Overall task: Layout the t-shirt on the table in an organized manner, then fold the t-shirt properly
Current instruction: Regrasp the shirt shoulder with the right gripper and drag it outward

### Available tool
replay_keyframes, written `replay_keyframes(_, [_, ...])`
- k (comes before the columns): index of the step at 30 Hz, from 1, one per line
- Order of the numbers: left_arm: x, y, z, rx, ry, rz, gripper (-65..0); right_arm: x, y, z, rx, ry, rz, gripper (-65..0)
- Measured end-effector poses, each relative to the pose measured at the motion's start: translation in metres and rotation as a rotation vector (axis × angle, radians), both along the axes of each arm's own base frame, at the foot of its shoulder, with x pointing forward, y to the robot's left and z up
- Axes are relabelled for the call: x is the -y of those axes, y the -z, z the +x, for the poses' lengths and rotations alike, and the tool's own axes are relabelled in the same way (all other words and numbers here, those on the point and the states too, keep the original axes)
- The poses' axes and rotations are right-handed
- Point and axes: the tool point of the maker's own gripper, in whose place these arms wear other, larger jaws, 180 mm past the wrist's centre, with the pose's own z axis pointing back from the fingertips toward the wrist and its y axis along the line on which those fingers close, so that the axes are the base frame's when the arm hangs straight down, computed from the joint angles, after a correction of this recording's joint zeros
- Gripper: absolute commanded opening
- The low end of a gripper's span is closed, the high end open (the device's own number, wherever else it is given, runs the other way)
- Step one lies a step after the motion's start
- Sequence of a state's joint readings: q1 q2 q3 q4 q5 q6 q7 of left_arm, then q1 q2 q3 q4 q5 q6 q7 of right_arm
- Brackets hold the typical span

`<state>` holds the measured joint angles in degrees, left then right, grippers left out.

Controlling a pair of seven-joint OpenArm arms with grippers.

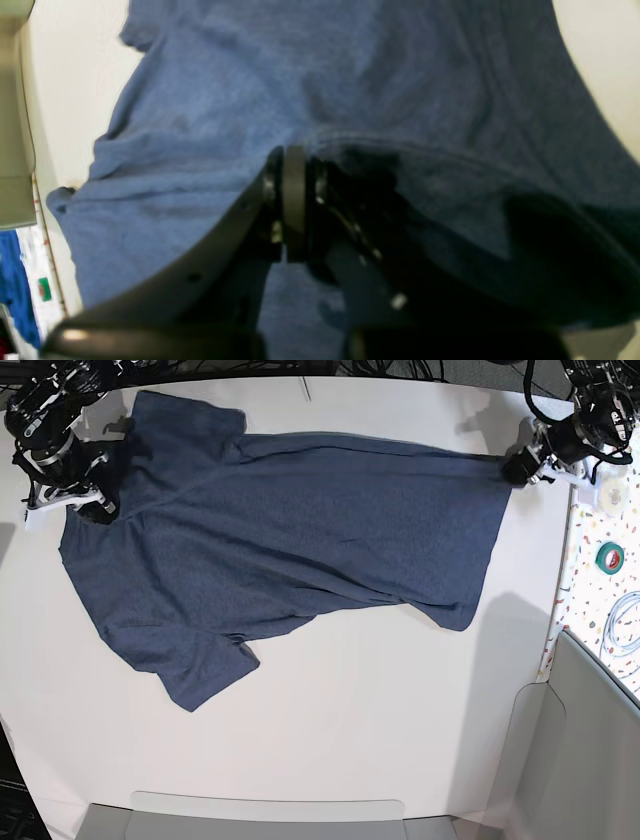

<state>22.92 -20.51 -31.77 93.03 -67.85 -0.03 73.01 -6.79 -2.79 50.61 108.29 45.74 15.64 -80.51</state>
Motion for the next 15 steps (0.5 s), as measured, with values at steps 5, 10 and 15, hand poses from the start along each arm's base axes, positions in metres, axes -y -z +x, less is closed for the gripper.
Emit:
replay_keyframes(5, [-0.01,0.0,0.013,0.023,-0.033,-0.007,-65.0,-0.001,0.016,0.001,-0.038,0.009,0.051,-65.0])
replay_keyframes(10, [-0.009,0.006,0.005,-0.009,-0.029,-0.013,-65.0,-0.003,0.007,0.016,0.003,0.004,0.055,-65.0])
replay_keyframes(15, [-0.008,-0.001,0.017,0.024,-0.025,-0.017,-65.0,0.003,0.011,0.017,-0.024,0.017,0.024,-65.0])
